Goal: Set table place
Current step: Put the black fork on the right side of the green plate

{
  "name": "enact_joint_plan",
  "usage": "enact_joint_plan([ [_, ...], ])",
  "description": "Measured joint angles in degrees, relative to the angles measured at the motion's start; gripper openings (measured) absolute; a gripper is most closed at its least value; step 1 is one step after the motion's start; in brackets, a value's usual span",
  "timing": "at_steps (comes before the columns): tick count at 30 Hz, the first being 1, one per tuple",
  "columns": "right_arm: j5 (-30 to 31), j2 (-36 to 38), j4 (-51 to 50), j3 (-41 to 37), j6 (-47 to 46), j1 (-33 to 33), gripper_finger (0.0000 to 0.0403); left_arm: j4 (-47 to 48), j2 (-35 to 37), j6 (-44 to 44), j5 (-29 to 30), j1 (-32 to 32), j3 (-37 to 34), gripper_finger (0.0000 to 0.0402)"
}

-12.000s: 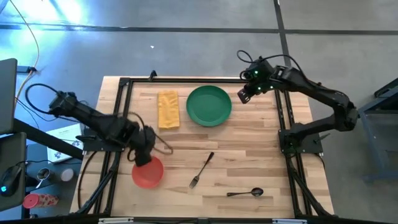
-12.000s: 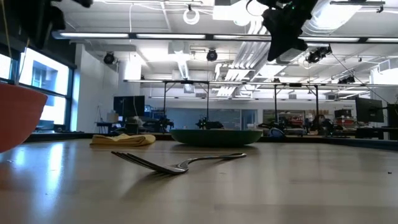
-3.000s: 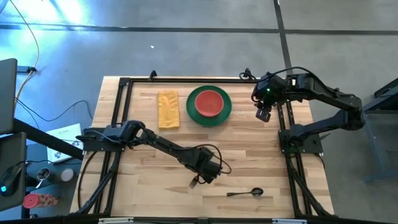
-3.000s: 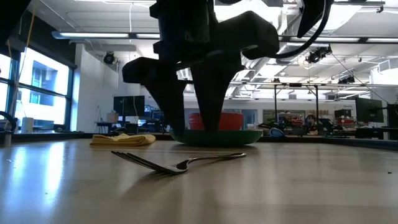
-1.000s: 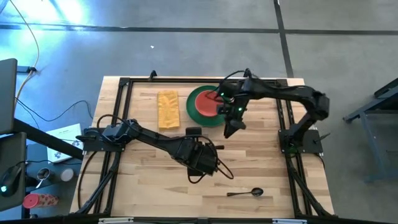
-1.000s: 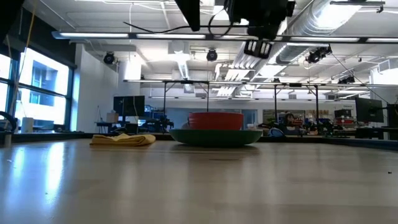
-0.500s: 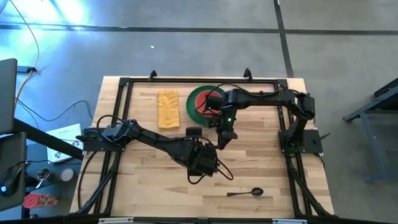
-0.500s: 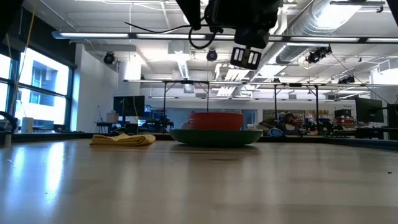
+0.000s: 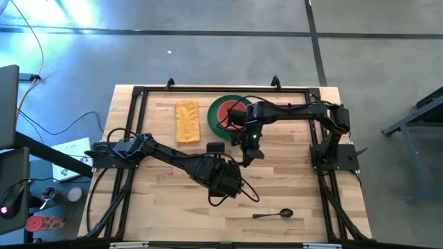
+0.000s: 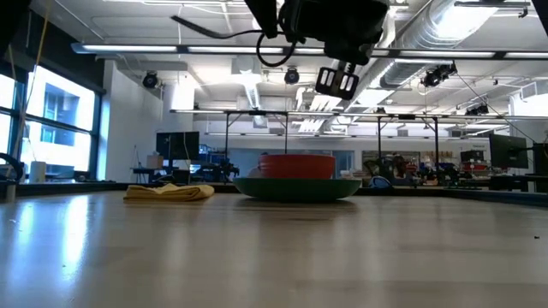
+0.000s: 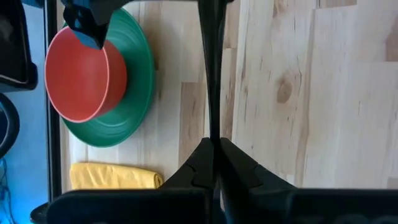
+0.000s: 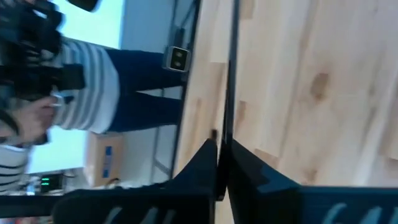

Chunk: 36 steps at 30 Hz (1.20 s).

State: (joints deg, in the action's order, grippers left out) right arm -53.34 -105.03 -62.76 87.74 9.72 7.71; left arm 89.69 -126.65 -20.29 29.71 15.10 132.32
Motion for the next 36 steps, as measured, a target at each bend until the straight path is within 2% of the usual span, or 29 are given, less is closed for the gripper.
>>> enact_joint_plan([
  [4, 5.27, 0.02, 0.02, 0.04, 1.33, -0.12, 0.0001, -0.51, 0.05, 0.62, -0.19, 0.16, 2.68, 0.0025],
  [9, 22.69, 0.07, 2.64, 0.04, -0.53, 3.28, 0.0, -5.12, 4.38, 0.6, 4.23, 0.87, 2.35, 0.0086],
  [13, 30.18, 0.14, 3.6, 0.04, -2.58, 9.21, 0.0, -4.89, 7.9, -0.23, 11.23, 1.63, 2.68, 0.0133],
  [16, 40.4, 1.64, -0.63, 0.02, -4.22, 14.59, 0.0, 0.58, 10.23, -7.65, 19.48, 1.92, 2.58, 0.0158],
  [18, 46.29, 4.16, -2.25, -0.37, -6.05, 18.27, 0.0, -0.09, 12.34, -11.37, 24.79, 1.79, 1.77, 0.0166],
  [21, 47.77, 10.46, -2.33, -3.61, -11.83, 22.61, 0.0, 0.32, 15.46, -13.78, 31.06, 1.34, 1.25, 0.0169],
  [25, 50.69, 25.72, 6.31, -16.59, -24.5, 24.02, 0.0, 0.34, 18.25, -11.87, 34.2, -0.48, 1.08, 0.017],
  [30, 54.06, 46.34, 23.02, -40.97, -50.71, 19.61, 0.0, 0.23, 22.48, -10.13, 37.34, -5.59, 0.3, 0.017],
  [33, 56.04, 53.21, 34.29, -53.21, -63.79, 14.82, 0.0, 0.35, 24.9, -8.12, 37.64, -9.42, -0.88, 0.017],
  [36, 58.75, 54.99, 42.86, -61.66, -73.33, 10.68, 0.0, 0.35, 27.12, -6.54, 36.78, -13.65, -1.75, 0.017],
])
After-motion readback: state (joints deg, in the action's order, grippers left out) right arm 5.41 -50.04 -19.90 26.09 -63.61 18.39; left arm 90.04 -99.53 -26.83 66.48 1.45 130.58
